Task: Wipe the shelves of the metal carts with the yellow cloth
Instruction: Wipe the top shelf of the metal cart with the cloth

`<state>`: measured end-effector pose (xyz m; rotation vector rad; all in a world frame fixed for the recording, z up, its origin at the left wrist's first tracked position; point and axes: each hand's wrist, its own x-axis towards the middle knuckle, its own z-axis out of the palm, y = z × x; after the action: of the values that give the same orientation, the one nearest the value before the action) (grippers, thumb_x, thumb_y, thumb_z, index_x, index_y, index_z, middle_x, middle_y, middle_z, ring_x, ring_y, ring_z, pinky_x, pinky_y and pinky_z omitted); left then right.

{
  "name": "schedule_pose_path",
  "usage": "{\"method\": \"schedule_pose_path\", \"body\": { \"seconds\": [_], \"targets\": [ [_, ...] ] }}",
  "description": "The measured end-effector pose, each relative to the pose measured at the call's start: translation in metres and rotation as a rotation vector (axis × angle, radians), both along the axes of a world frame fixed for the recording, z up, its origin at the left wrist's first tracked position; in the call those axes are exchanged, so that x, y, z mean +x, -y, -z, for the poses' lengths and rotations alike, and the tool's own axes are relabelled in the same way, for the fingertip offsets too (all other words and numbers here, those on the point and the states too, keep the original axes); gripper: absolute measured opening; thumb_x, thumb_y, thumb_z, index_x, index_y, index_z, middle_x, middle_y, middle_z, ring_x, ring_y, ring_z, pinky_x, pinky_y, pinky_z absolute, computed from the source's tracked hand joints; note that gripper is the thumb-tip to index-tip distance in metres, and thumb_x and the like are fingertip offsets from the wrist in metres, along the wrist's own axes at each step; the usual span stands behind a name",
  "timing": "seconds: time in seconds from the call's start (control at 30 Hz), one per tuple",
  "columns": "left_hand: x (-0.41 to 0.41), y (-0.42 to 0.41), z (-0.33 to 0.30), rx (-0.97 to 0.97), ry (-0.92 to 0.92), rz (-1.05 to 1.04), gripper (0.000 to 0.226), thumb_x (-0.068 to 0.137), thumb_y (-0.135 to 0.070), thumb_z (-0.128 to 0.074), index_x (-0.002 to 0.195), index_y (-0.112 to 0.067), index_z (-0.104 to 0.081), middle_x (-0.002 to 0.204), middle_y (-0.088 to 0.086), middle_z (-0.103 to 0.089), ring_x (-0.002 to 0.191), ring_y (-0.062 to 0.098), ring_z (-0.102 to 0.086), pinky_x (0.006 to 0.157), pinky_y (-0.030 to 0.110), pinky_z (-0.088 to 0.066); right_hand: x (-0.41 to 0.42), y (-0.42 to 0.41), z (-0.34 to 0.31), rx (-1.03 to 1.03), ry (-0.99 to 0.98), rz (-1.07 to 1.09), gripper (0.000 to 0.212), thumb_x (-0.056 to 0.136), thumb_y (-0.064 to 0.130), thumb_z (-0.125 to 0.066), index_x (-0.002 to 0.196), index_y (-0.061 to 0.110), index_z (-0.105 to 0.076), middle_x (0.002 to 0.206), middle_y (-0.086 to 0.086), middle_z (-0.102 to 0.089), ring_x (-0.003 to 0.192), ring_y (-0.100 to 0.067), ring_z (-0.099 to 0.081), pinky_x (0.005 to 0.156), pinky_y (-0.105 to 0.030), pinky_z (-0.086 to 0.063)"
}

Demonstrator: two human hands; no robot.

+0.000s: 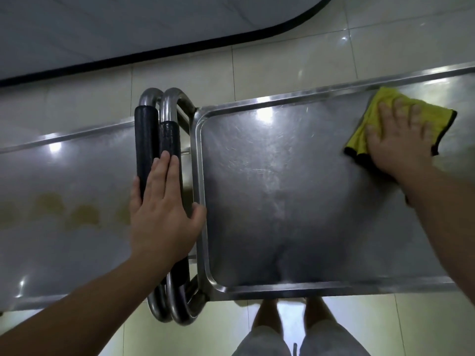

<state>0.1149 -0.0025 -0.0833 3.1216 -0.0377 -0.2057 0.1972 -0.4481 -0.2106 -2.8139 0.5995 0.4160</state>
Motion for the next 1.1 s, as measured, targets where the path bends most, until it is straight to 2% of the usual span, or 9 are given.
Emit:
{"method": "schedule_pose_path", "body": {
  "seconds": [0.13,0.2,0.33,0.47,0.57,0.63,0.87,1.0,1.1],
  "targets": [
    [0.0,-0.001,0.001,0.02,0.001,0.011,0.093,0.088,-0.051,-0.049,0.166,-0.015,-0.012,0.174,0.0,-0.006,0.16,0.012,-0.001,0.129,0.052,-0.007,0.018,-0.039,0.0,-0.023,0.013,0.098,0.073,0.099,0.055,-0.017,0.166,0.028,-0.008,0.174,0.001,-0.001,0.159,-0.034,0.004,0.126,-0.059,0.002],
    [0.0,-0.002,0.002,0.028,0.002,0.01,0.094,0.088,-0.051,-0.05,0.166,-0.014,-0.012,0.174,0.0,-0.005,0.16,0.012,0.0,0.129,0.052,-0.007,0.028,-0.082,0.002,-0.024,0.016,0.047,0.071,0.101,0.053,-0.02,0.166,0.027,-0.009,0.174,0.001,-0.003,0.159,-0.035,0.003,0.126,-0.058,0.001],
    [0.0,-0.003,0.003,0.046,-0.007,0.016,0.095,0.088,-0.053,-0.048,0.166,-0.015,-0.01,0.175,0.0,-0.003,0.16,0.012,0.001,0.129,0.052,-0.008,0.049,-0.191,-0.002,0.027,0.054,-0.186,0.069,0.104,0.051,-0.025,0.167,0.027,-0.01,0.174,0.0,-0.002,0.159,-0.035,0.004,0.126,-0.057,0.002],
    [0.0,-0.002,0.003,0.05,0.004,0.012,0.096,0.087,-0.053,-0.049,0.166,-0.015,-0.012,0.175,0.0,-0.005,0.161,0.013,-0.002,0.129,0.051,-0.009,0.051,-0.289,-0.007,0.093,0.062,-0.561,0.065,0.106,0.053,-0.018,0.166,0.031,-0.005,0.174,0.004,0.003,0.159,-0.032,0.01,0.126,-0.057,0.008],
    [-0.001,-0.002,0.005,0.045,0.011,0.012,0.095,0.087,-0.052,-0.05,0.166,-0.016,-0.012,0.175,0.0,-0.006,0.161,0.013,-0.003,0.129,0.052,-0.011,0.057,-0.312,-0.004,0.108,0.072,-0.844,0.064,0.107,0.054,-0.015,0.166,0.033,-0.001,0.174,0.008,0.002,0.16,-0.028,0.008,0.126,-0.057,0.006],
    [-0.001,-0.002,0.005,0.031,0.026,0.009,0.095,0.086,-0.051,-0.051,0.166,-0.015,-0.014,0.174,0.0,-0.008,0.16,0.013,-0.006,0.128,0.053,-0.013,0.062,-0.304,0.0,0.103,0.088,-0.881,0.064,0.106,0.057,-0.014,0.166,0.036,-0.003,0.173,0.01,0.0,0.16,-0.026,0.006,0.126,-0.057,0.005],
    [-0.001,-0.003,0.003,0.017,-0.017,0.012,0.093,0.088,-0.051,-0.047,0.167,-0.018,-0.008,0.175,-0.002,-0.002,0.16,0.011,0.0,0.129,0.051,-0.007,0.07,-0.189,0.008,0.02,0.114,-0.466,0.067,0.103,0.059,-0.019,0.165,0.037,-0.009,0.174,0.007,0.0,0.16,-0.03,0.005,0.124,-0.063,0.003],
    [0.0,-0.003,0.004,0.009,-0.002,0.01,0.092,0.089,-0.049,-0.049,0.166,-0.017,-0.01,0.174,-0.001,-0.005,0.16,0.012,-0.001,0.129,0.052,-0.008,0.062,-0.091,0.013,-0.015,0.099,-0.079,0.071,0.1,0.062,-0.017,0.165,0.036,-0.008,0.174,0.005,0.002,0.16,-0.032,0.005,0.124,-0.065,0.003],
    [0.0,-0.002,0.004,0.001,0.005,0.011,0.092,0.089,-0.048,-0.05,0.166,-0.017,-0.011,0.174,-0.001,-0.006,0.16,0.012,-0.001,0.129,0.053,-0.008,0.058,-0.081,0.013,-0.021,0.082,0.008,0.073,0.099,0.061,-0.013,0.166,0.034,-0.005,0.174,0.006,0.002,0.16,-0.033,0.005,0.124,-0.065,0.002]
  ]
}}
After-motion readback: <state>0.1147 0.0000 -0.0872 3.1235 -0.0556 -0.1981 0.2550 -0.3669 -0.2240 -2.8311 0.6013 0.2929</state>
